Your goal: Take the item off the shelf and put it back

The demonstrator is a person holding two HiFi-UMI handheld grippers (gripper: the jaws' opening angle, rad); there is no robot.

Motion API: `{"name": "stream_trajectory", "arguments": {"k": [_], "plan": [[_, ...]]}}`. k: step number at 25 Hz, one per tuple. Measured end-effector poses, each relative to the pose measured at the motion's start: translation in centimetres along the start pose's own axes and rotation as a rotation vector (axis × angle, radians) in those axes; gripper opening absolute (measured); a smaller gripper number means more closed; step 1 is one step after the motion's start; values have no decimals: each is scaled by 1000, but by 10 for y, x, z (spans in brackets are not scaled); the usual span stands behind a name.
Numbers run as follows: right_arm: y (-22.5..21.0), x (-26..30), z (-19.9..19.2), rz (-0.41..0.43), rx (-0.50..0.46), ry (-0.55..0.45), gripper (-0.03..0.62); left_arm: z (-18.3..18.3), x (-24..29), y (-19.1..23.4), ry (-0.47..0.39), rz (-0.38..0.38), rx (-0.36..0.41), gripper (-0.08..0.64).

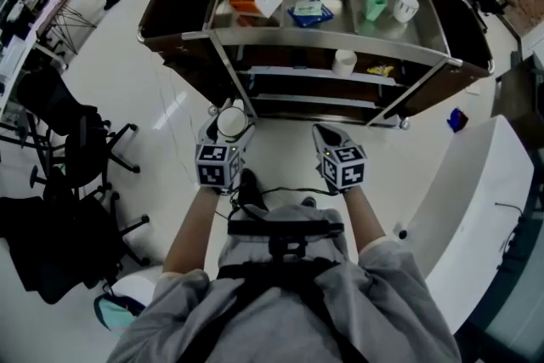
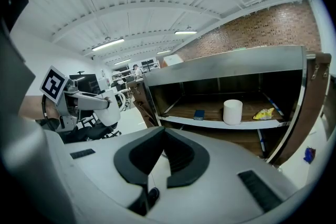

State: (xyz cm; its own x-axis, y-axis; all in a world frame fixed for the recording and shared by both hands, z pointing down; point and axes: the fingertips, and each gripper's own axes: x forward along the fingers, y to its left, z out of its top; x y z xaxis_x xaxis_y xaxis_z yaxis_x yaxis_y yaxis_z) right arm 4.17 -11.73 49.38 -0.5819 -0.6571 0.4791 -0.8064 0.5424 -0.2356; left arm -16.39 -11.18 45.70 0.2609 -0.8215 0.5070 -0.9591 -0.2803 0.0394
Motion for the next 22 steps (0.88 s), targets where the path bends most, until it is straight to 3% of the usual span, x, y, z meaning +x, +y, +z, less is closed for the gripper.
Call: {"name": "stream_trajectory", "arguments": {"k": [11,22], "plan": [[1,0,0,10,-7,-3,9,-9,-6,6,-17,37,-33,403],[2,5,0,8,0,9,9,-9,3,6,-4,24,-20,403]]}}
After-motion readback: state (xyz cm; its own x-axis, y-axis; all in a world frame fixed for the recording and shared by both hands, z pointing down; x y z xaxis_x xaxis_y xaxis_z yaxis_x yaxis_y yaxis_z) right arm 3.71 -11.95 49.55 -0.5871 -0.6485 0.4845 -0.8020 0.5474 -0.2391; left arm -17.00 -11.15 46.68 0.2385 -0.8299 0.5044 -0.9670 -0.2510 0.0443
